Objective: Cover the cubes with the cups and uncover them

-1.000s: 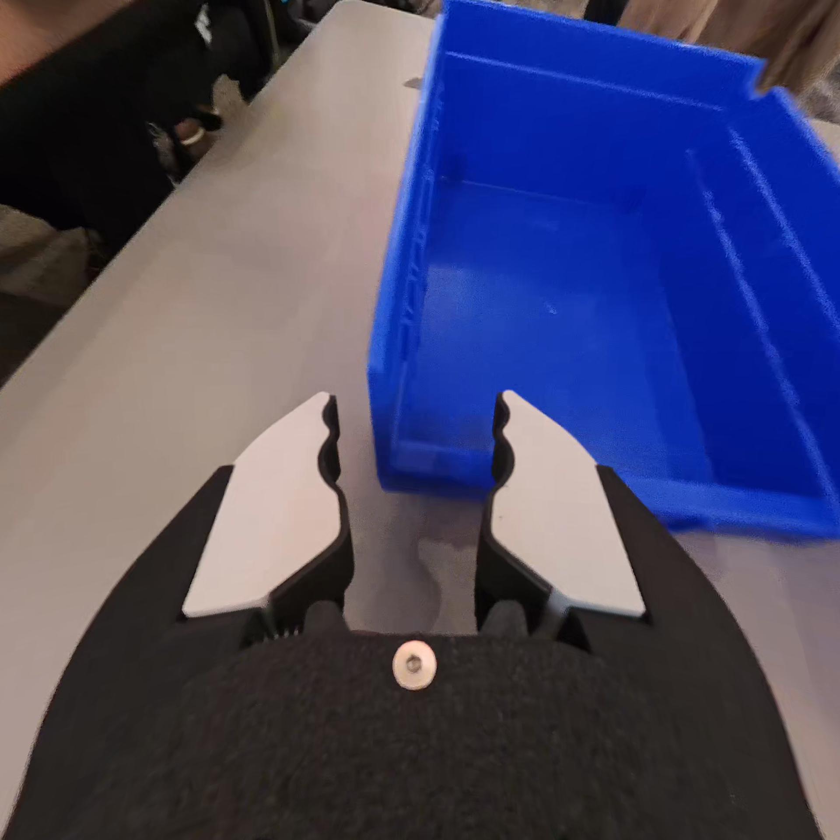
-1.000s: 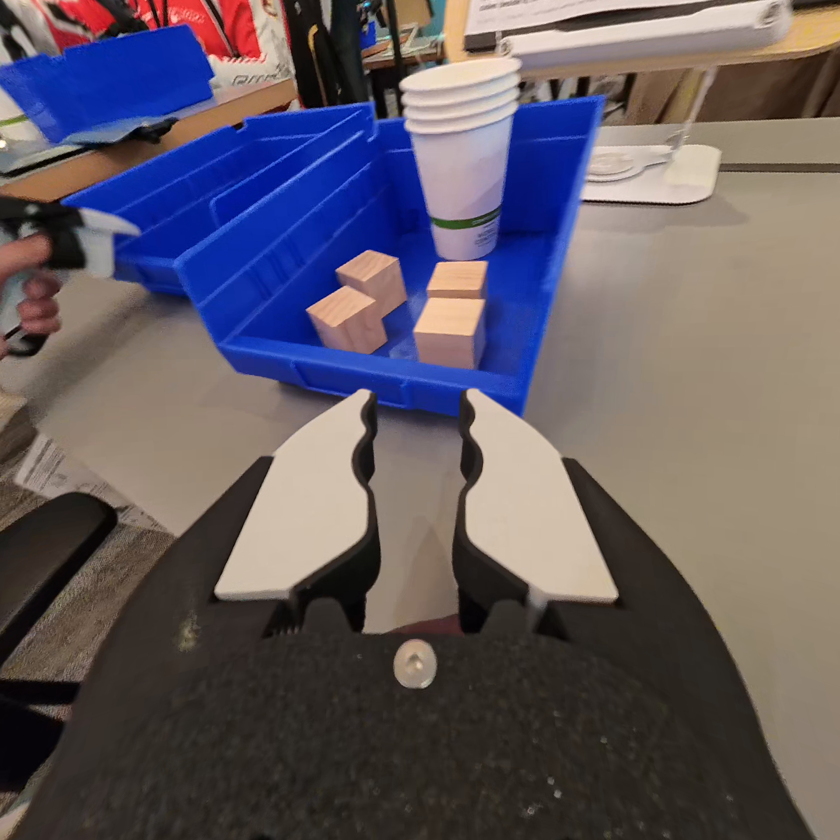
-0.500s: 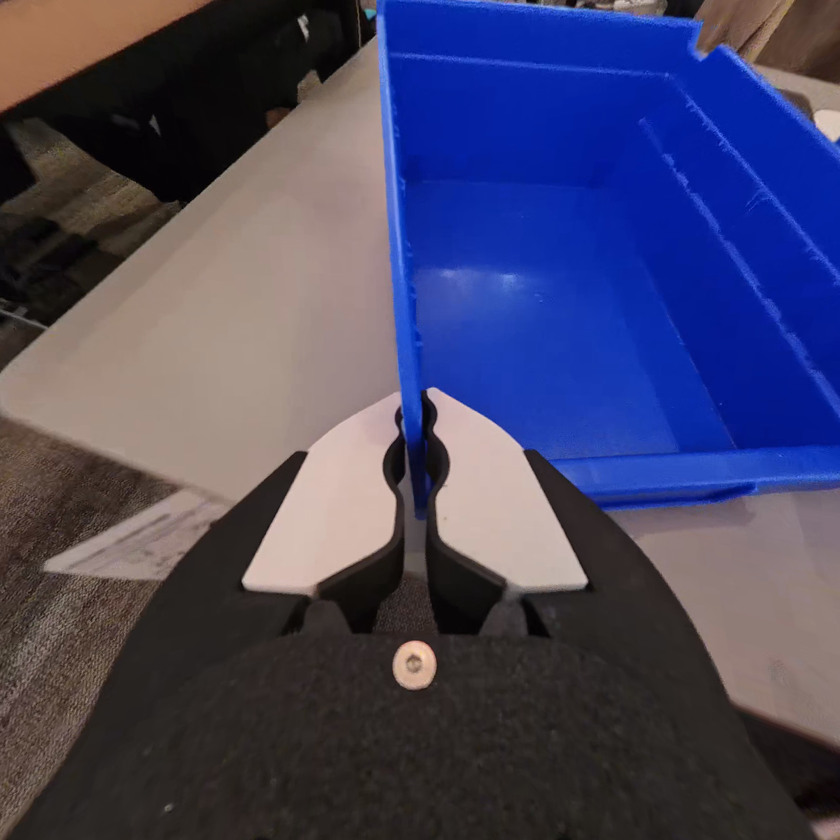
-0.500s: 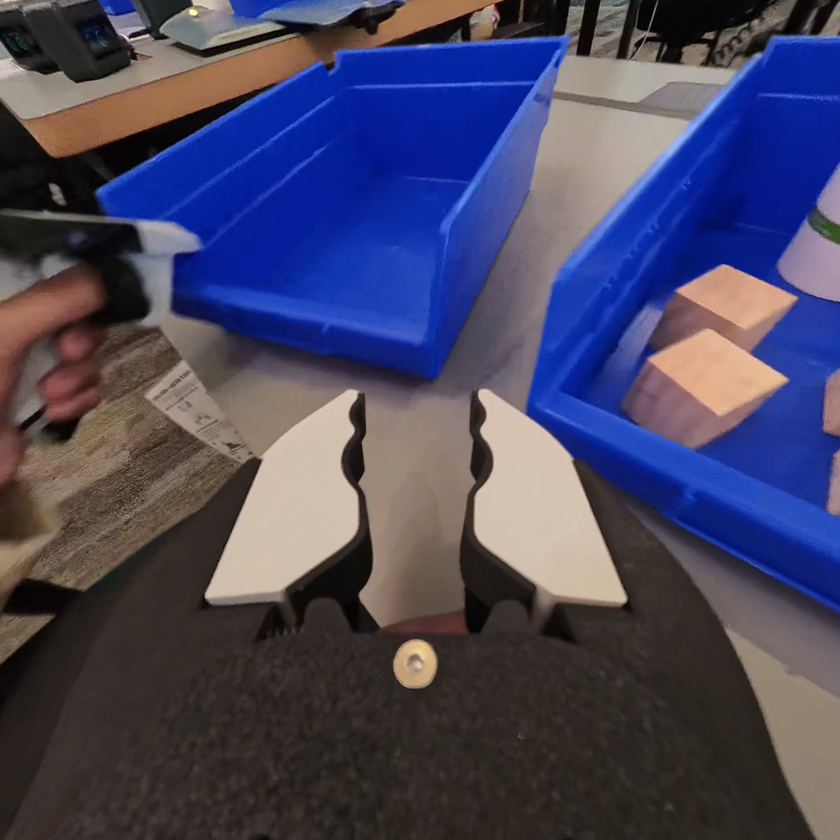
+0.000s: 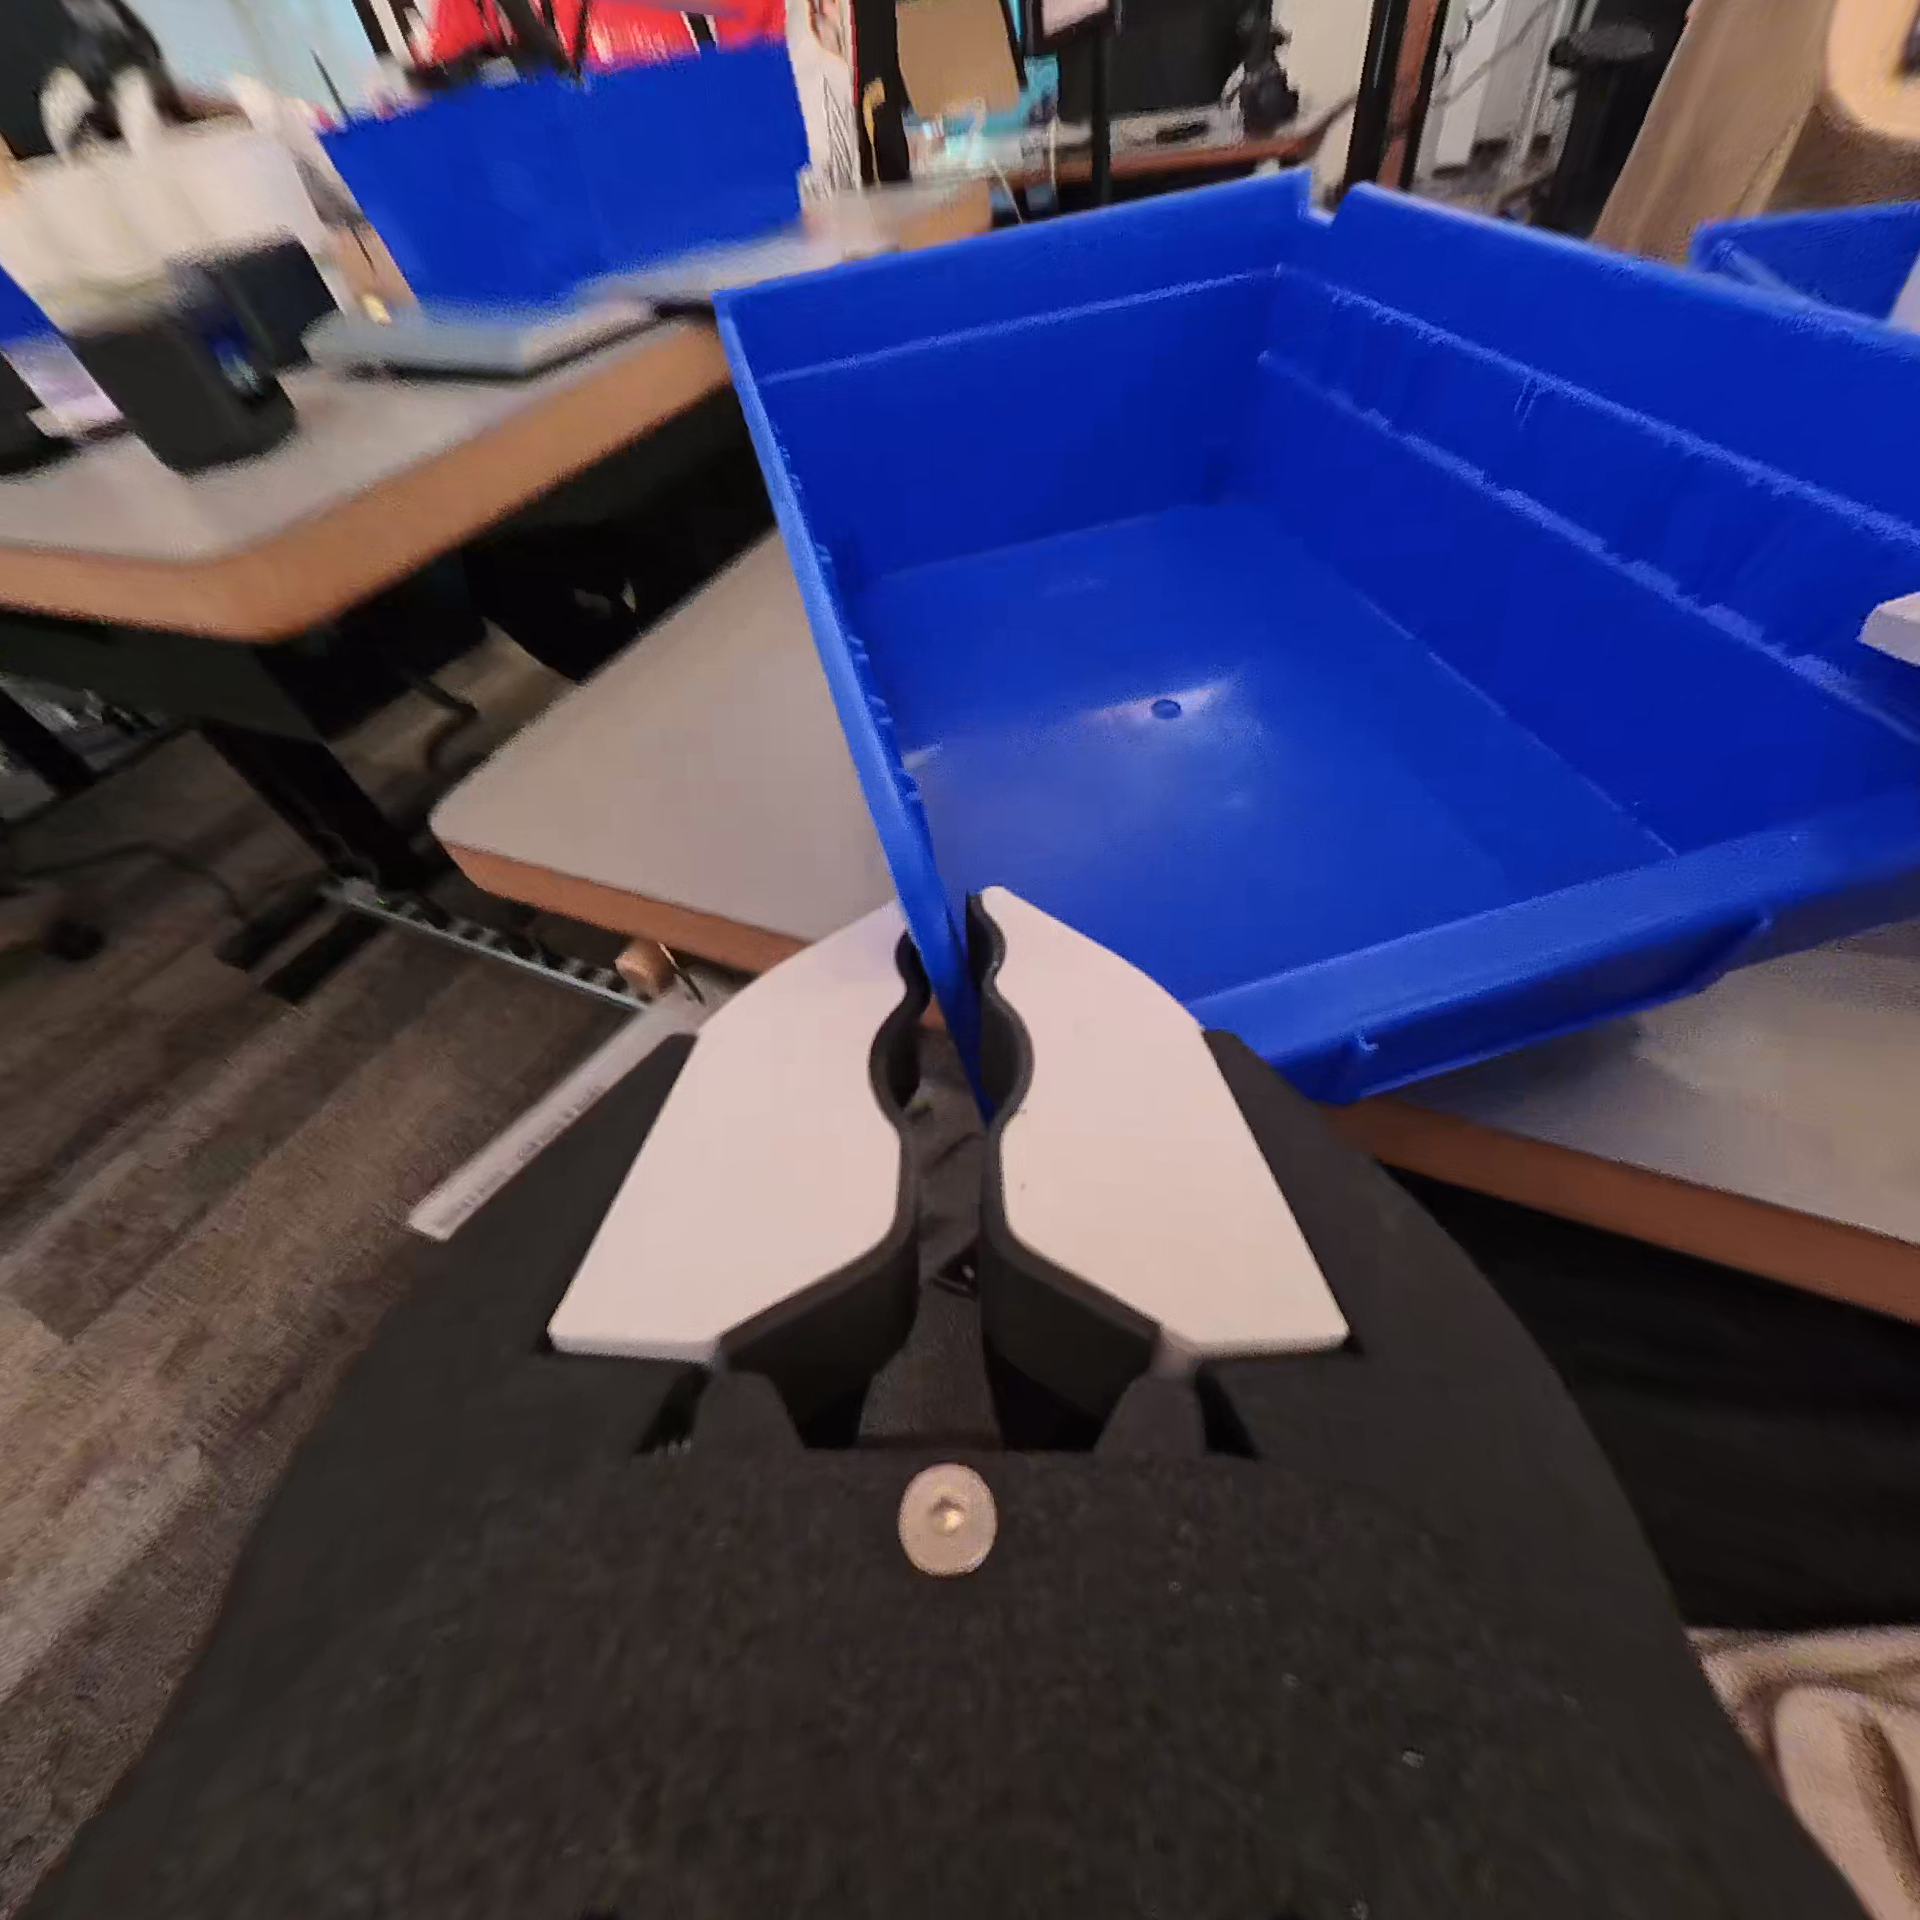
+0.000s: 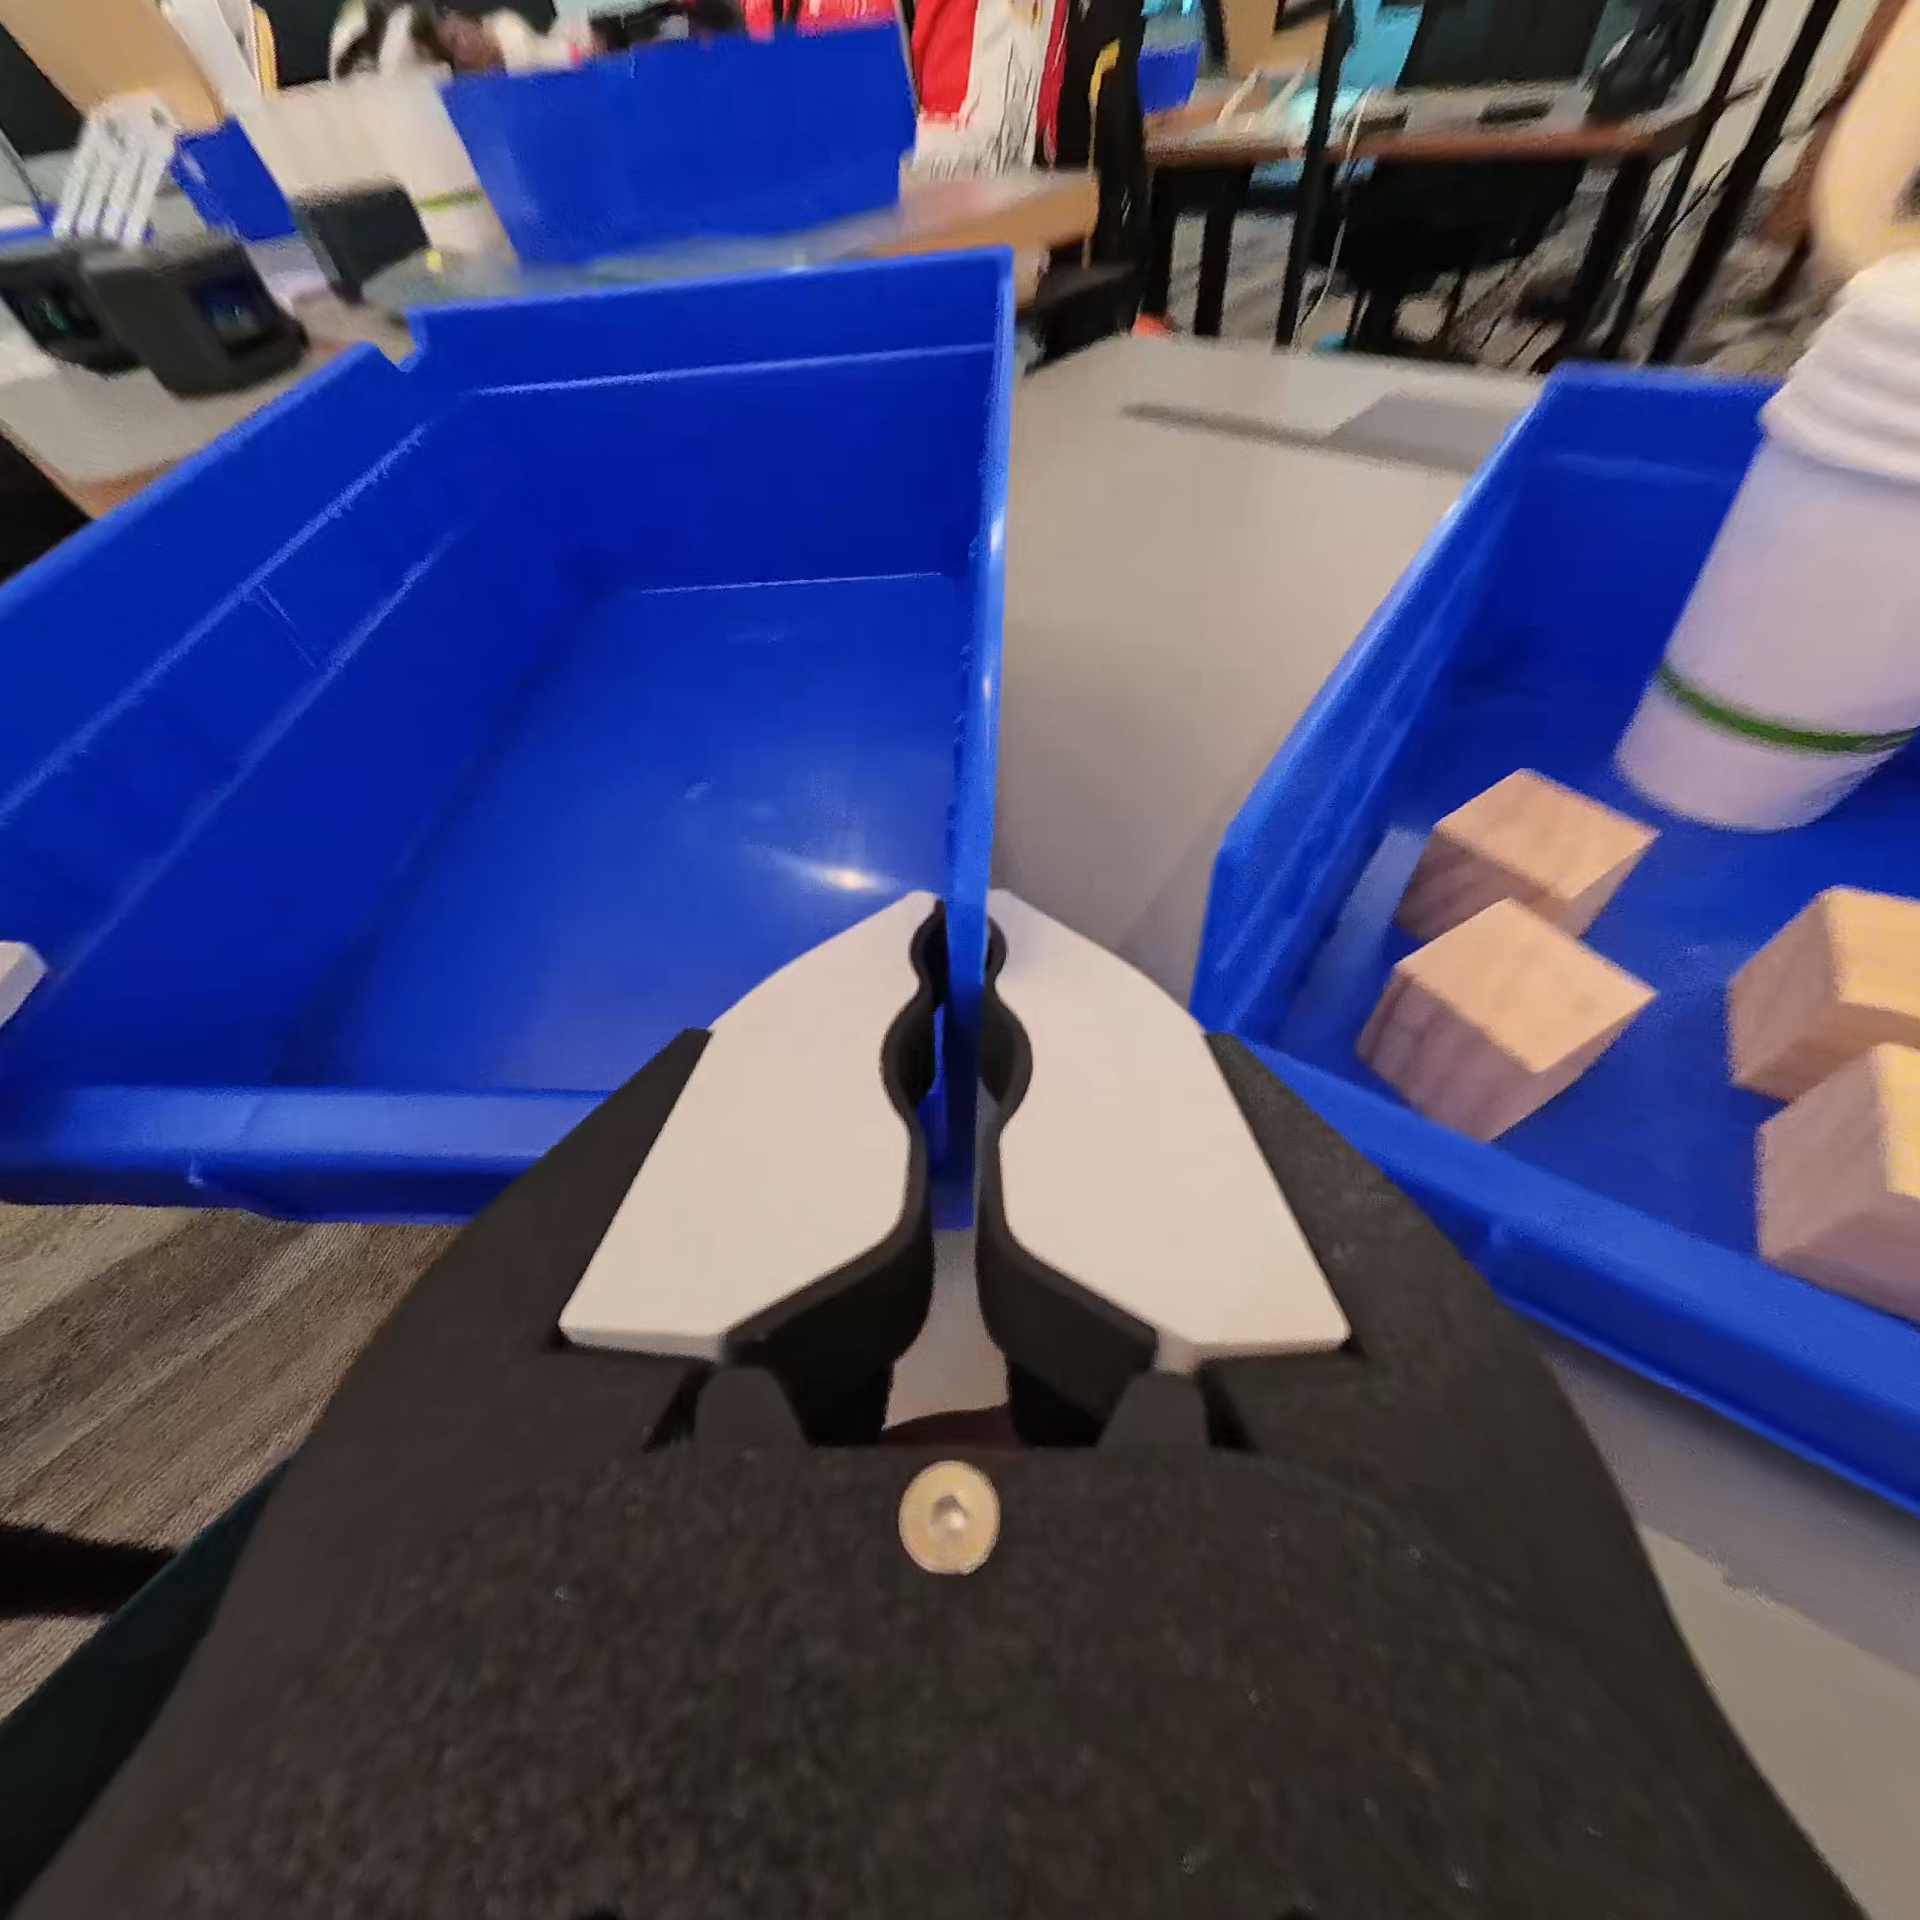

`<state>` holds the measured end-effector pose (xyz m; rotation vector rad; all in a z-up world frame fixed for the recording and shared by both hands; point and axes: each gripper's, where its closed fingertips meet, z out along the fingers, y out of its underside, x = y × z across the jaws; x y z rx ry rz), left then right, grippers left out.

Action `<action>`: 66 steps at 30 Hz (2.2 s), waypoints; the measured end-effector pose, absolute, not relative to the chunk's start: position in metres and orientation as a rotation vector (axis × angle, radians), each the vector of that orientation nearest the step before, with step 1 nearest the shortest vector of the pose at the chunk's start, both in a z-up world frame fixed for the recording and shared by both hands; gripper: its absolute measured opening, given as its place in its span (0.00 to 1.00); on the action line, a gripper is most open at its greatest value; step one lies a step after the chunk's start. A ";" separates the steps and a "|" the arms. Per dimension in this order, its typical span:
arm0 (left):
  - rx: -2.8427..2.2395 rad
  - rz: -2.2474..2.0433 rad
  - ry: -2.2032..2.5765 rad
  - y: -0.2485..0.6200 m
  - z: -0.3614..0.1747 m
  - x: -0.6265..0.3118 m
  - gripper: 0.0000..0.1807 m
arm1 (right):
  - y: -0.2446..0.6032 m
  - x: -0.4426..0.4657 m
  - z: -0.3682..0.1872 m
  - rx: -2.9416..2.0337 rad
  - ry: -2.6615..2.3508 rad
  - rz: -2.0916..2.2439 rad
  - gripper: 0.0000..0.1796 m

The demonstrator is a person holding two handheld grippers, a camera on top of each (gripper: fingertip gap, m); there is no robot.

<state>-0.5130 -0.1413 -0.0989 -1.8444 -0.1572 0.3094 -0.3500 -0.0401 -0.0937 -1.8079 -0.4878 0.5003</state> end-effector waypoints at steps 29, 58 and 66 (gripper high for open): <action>-1.806 -0.272 0.696 0.021 -0.090 0.118 0.02 | -0.041 0.300 -0.104 -1.944 0.366 -0.022 0.02; -1.931 -0.148 0.212 0.012 -0.095 -0.313 0.33 | 0.002 -0.119 -0.102 -1.863 -0.212 0.311 0.31; -2.097 -0.258 0.226 0.050 -0.136 -0.291 0.23 | 0.053 -0.122 -0.124 -1.959 -0.106 0.210 0.17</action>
